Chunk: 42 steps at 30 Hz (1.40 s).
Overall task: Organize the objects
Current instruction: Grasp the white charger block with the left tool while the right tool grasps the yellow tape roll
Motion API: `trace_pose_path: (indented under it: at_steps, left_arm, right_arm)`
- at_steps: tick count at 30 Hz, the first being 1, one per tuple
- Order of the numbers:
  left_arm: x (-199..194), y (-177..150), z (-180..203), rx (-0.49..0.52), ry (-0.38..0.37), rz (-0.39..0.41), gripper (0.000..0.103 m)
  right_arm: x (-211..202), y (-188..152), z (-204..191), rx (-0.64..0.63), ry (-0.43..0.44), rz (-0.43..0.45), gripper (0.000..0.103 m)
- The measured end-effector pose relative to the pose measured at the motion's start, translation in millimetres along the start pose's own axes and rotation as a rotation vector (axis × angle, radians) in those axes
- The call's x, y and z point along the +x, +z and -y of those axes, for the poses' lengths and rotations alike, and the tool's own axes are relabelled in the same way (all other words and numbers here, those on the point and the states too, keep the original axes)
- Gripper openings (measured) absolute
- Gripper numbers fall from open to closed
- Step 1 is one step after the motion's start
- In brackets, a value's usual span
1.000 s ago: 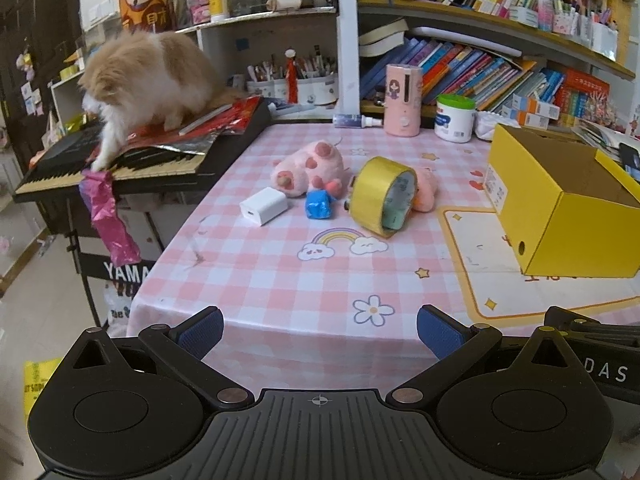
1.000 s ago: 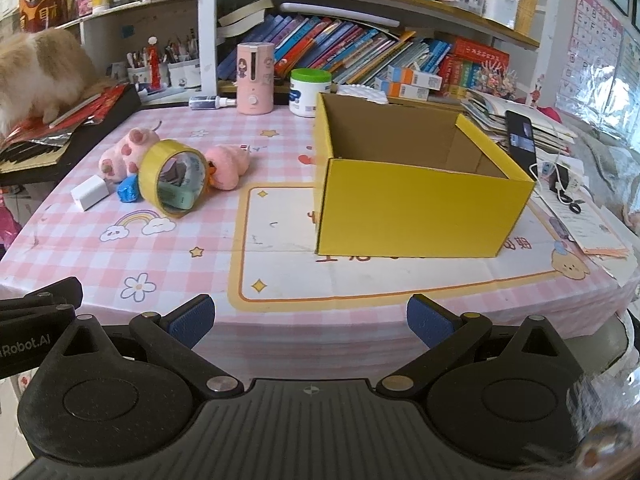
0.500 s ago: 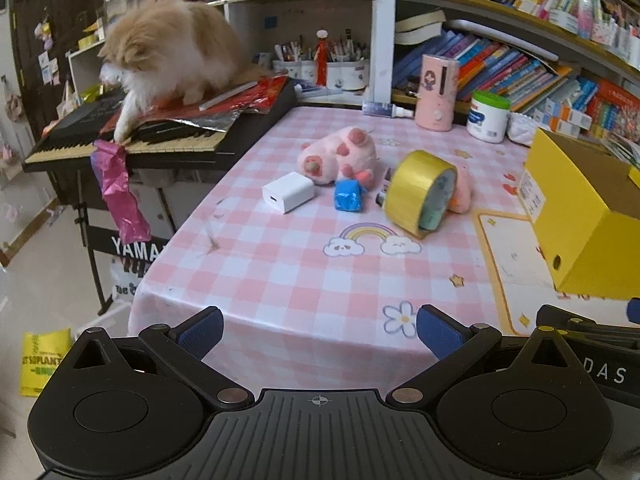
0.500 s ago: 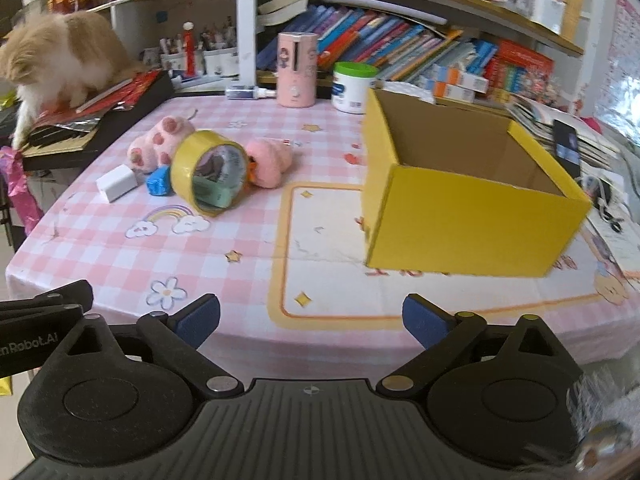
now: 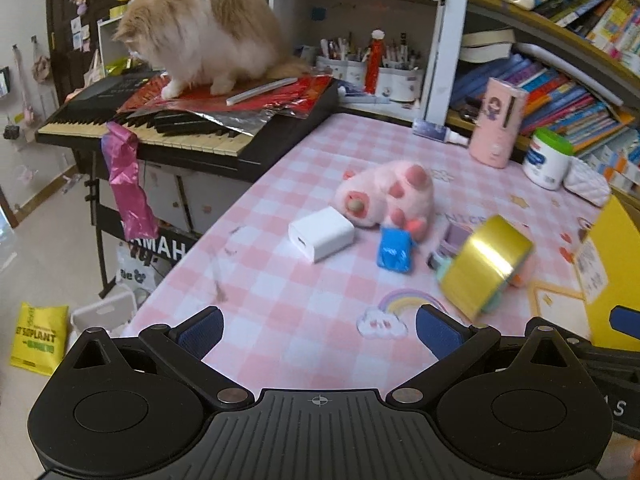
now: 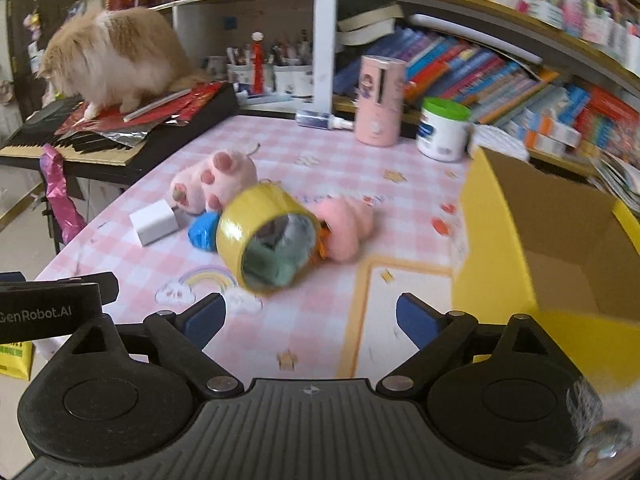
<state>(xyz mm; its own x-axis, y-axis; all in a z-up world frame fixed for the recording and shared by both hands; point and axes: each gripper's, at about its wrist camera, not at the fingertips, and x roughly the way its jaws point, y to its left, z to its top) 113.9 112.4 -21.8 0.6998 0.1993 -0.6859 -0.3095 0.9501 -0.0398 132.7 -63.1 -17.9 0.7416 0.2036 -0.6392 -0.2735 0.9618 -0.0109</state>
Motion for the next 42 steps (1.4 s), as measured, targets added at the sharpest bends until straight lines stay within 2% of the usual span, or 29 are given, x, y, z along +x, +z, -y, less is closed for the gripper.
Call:
trace_pose_path:
  at_steps: [8,11,16,23,25,26,27,30,34,39,42]
  left_arm:
    - [48,35,1,-0.021,0.035,-0.023,0.103]
    - [70,43,6,-0.013,0.041,-0.052,0.102]
    - [104,55,9,-0.055,0.042,-0.098,0.101]
    - [140,65,15,-0.064,0.069,-0.142,0.09]
    - [148,64,17,-0.057,0.071,-0.159,0.081]
    - [151,63,17,-0.05,0.077,-0.164,0.08]
    - [151,61,20,-0.03,0.092,-0.148,0.073]
    - [149,62,17,-0.024,0.072,-0.142,0.064]
    - [140,61,7,-0.086,0.018,-0.162,0.064]
    - [116,52,-4,-0.131,-0.019,-0.154,0.064]
    - [101,46,-9,-0.145,-0.038,-0.147,0.064]
  right_arm:
    - [57,24,-1,-0.067,0.092,-0.031,0.103]
    - [75,29,-3,-0.081,0.115,-0.039,0.103]
    - [94,33,-7,-0.136,0.155,-0.032,0.103]
    - [109,38,-11,-0.195,0.208,-0.024,0.096]
    - [113,38,-11,-0.205,0.211,-0.03,0.093]
    - [113,37,-11,-0.212,0.214,-0.028,0.093]
    - [113,36,-12,-0.221,0.215,-0.025,0.092]
    - [111,35,-12,-0.245,0.221,-0.02,0.091]
    - [103,38,-2,-0.179,0.23,-0.001,0.09]
    - [88,50,21,0.0,0.274,0.072,0.09]
    - [82,52,19,-0.015,0.233,0.057,0.09]
